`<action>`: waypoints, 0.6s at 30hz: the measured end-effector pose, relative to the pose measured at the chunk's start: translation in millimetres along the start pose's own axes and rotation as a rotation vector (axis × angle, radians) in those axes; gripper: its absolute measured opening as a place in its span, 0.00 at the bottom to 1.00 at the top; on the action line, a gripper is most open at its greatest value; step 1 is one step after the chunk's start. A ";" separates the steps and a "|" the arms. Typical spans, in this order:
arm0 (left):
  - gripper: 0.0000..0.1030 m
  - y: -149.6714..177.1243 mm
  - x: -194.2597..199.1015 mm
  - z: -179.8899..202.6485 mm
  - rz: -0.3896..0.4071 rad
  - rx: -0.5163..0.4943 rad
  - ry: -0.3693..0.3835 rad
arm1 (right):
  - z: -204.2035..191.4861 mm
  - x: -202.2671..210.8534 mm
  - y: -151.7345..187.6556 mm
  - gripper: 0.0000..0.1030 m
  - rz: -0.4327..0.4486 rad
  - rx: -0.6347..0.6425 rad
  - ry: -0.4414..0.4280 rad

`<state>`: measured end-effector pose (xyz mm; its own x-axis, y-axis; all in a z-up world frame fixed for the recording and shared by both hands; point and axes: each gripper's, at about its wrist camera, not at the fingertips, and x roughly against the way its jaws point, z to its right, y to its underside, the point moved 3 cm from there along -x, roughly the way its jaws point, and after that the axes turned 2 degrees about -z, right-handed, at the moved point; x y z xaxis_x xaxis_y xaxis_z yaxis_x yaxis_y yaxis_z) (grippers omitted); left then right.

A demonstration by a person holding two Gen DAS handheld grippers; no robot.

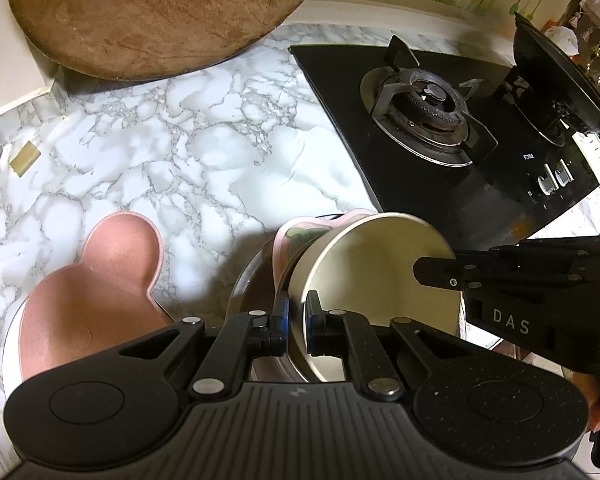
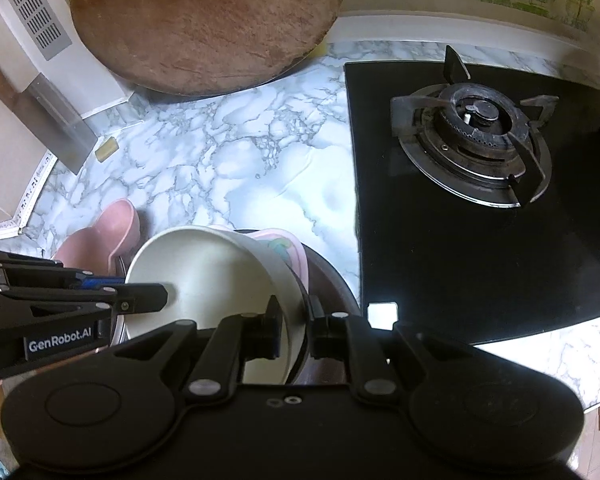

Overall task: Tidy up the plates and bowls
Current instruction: 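Lift the cream bowl and lower it into the pink steel cup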

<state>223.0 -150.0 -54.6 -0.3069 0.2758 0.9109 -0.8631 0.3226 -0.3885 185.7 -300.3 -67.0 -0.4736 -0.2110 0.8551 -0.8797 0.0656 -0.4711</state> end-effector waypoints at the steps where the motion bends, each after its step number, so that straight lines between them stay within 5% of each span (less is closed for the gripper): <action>1: 0.07 -0.6 0.8 0.0 0.003 -0.004 -0.004 | 0.4 0.2 -0.2 0.13 0.003 0.003 0.000; 18: 0.11 13.6 19.2 -8.6 0.068 -0.047 0.016 | -12.8 24.8 11.4 0.14 0.074 0.142 -0.026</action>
<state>208.9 -132.5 -43.6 -0.3574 0.3124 0.8802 -0.8207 0.3447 -0.4556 163.4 -292.3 -48.4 -0.5341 -0.2362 0.8118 -0.8265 -0.0563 -0.5601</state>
